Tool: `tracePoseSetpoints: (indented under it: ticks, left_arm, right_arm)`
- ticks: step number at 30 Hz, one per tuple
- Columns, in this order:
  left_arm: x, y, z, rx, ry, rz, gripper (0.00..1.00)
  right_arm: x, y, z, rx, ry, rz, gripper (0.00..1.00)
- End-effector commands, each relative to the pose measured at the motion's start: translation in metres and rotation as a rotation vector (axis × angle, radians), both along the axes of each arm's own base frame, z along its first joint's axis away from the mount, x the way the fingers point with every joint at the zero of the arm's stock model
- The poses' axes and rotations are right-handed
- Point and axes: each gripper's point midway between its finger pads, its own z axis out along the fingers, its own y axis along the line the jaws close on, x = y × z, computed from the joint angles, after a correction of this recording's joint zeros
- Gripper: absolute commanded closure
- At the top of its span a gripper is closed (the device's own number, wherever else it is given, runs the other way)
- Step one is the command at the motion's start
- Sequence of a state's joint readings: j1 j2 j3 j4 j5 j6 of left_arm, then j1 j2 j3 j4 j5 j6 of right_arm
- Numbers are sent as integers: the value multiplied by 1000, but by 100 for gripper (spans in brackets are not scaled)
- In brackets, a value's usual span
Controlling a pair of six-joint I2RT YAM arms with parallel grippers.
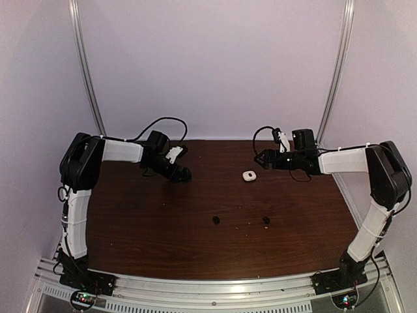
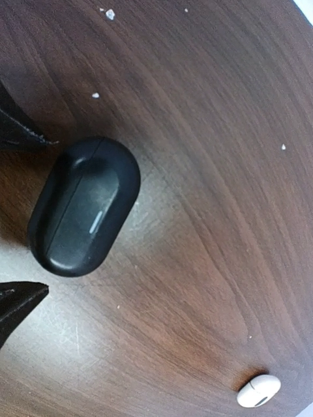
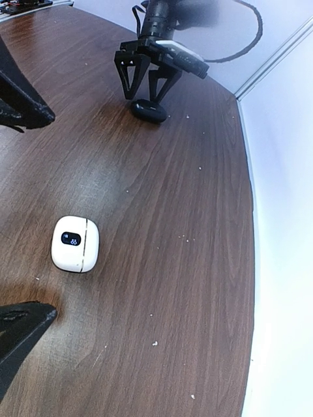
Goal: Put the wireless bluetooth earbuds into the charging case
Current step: Pick up the charging case from the center of the board.
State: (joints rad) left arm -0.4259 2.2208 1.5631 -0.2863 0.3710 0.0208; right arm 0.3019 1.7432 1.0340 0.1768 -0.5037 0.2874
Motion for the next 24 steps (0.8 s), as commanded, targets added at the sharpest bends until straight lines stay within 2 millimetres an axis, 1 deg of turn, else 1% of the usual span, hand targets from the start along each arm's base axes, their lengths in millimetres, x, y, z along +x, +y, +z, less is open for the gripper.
tracePoseSetpoints:
  ticks: [1, 5, 10, 13, 17, 18, 22, 24]
  left_arm:
    - [-4, -18, -6, 4, -55, -77, 31]
    - [-4, -22, -18, 63, -84, -98, 33]
    - [5, -25, -24, 72, -90, -92, 34]
    - [12, -29, -24, 60, -90, -78, 29]
    - [11, -43, -21, 5, -77, -105, 26]
    - [10, -45, -23, 5, -75, -109, 27]
    - [5, -49, -31, 29, -74, -117, 34]
    - [3, -47, -38, 86, -93, -117, 39]
  right_arm:
    - [-2, -1, 6, 12, -24, 6, 7]
    - [-2, -1, 6, 12, -26, 8, 7]
    - [-2, -1, 9, 12, -30, 9, 7]
    - [-3, -2, 11, 10, -36, 6, 7]
    - [-3, -3, 13, 8, -39, 7, 7]
    - [-4, -3, 13, 7, -40, 8, 7]
    - [-5, -4, 14, 6, -45, 5, 7]
    - [-5, -4, 14, 9, -47, 6, 7]
